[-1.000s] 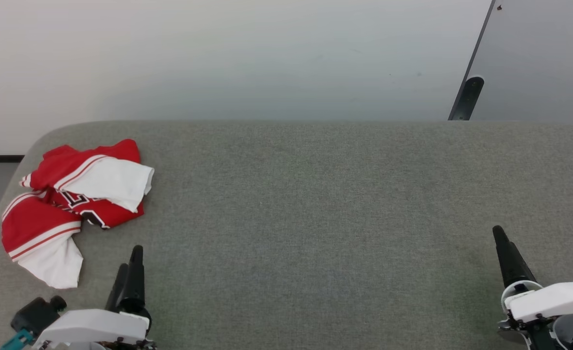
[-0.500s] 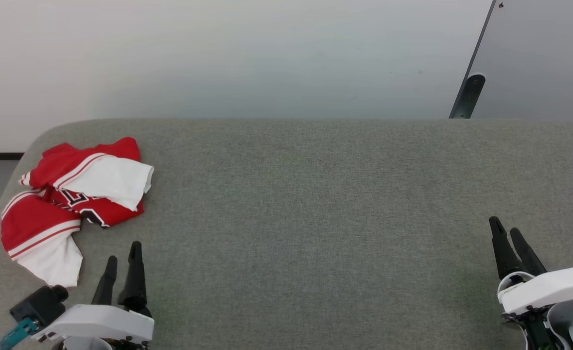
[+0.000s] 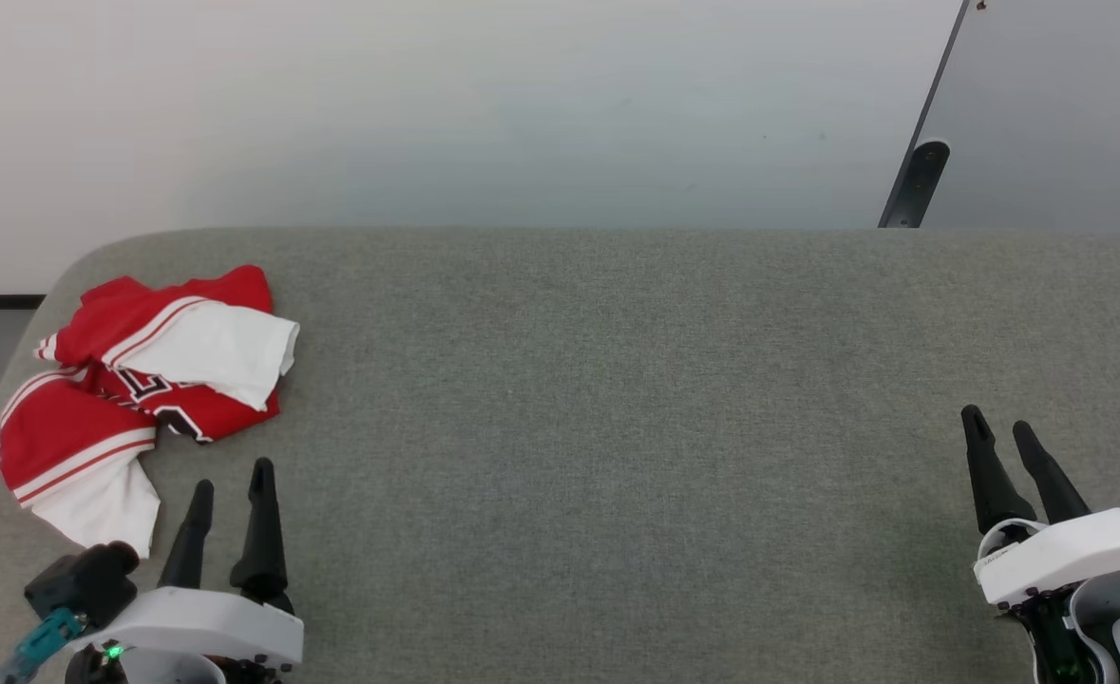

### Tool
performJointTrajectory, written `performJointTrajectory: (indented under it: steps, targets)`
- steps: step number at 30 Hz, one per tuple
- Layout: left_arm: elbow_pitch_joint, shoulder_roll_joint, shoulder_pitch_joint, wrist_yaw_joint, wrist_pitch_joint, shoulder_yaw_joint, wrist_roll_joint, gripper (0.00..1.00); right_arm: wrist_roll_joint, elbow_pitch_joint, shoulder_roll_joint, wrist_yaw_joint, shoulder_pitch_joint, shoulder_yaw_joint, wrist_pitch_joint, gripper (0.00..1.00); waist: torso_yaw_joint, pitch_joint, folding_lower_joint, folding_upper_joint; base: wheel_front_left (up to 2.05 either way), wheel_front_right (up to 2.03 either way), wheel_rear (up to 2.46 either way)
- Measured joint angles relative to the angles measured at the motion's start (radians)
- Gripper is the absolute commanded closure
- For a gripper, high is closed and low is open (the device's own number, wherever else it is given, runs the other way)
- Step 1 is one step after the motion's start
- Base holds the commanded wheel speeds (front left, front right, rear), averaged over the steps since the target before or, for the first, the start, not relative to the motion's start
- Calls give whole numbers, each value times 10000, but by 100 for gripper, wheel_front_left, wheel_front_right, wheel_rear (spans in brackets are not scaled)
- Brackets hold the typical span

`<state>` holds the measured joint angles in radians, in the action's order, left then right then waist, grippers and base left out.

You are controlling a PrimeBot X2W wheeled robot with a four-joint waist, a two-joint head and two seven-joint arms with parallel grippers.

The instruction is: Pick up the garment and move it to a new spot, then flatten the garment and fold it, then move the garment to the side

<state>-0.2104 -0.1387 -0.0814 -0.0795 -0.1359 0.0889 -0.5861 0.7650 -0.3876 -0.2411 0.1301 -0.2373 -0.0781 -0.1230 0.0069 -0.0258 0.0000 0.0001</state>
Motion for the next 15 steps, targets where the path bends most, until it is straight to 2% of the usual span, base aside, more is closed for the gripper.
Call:
performJointTrajectory:
  steps: [15]
  targets:
    - [-59, -73, -4, -111, -366, -109, 1417, 0, -1095, -123, -159, 0, -181, -117, -372, 0, -5, -45, 0, 0, 0, 0, 0]
